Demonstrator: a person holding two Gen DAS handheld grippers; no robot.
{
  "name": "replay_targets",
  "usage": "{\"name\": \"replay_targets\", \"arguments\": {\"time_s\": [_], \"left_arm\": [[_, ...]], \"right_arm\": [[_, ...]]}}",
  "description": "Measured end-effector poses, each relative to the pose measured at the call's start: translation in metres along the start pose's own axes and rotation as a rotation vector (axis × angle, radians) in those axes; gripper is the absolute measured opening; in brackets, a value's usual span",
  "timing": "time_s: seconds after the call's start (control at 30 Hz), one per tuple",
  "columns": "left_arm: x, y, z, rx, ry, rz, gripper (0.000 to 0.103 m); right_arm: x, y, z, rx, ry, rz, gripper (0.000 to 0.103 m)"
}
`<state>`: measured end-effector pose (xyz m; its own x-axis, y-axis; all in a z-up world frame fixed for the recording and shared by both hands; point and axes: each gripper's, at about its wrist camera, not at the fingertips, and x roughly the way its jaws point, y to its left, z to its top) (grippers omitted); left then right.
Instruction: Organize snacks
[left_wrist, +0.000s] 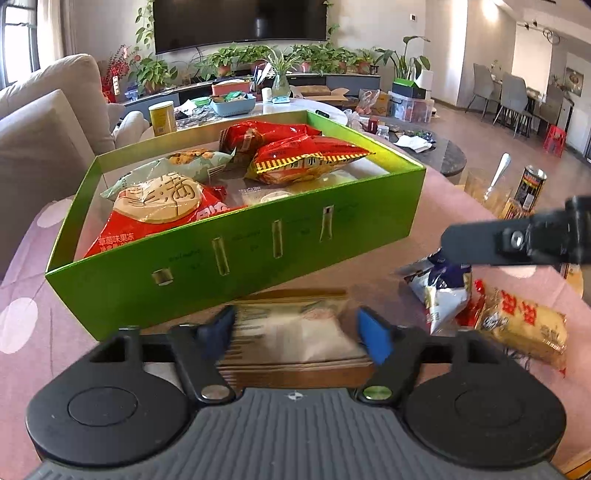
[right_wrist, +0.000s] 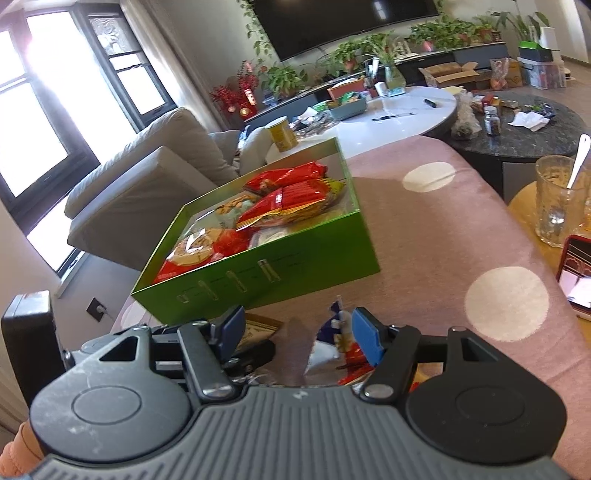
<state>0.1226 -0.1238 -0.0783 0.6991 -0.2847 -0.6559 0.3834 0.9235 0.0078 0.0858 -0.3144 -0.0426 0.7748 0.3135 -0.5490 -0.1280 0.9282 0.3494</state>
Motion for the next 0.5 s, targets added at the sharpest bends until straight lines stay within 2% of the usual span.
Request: {"name": "replay_targets", "arguments": {"time_s": [0.13,0.3,0.5], "left_arm": [[-0.006,0.006,-0.002,-0.033,0.004,-0.025,0.059],[-0.015,0.013,-0.009,-0.066,-0.010,-0.013,0.055],[-0.023,0.016,-0.014,-0.061,0.001,-0.013,0.056]], "right_arm": [[-0.001,-0.003,0.002,0.001,-0.014,-0.048,0.062],[0.003,-0.001,0.001,-0.045,-0.009,-0.100,0.065],[0.016,0.004,-0.006,-0.103,0.024,-0.152,0.067]]}}
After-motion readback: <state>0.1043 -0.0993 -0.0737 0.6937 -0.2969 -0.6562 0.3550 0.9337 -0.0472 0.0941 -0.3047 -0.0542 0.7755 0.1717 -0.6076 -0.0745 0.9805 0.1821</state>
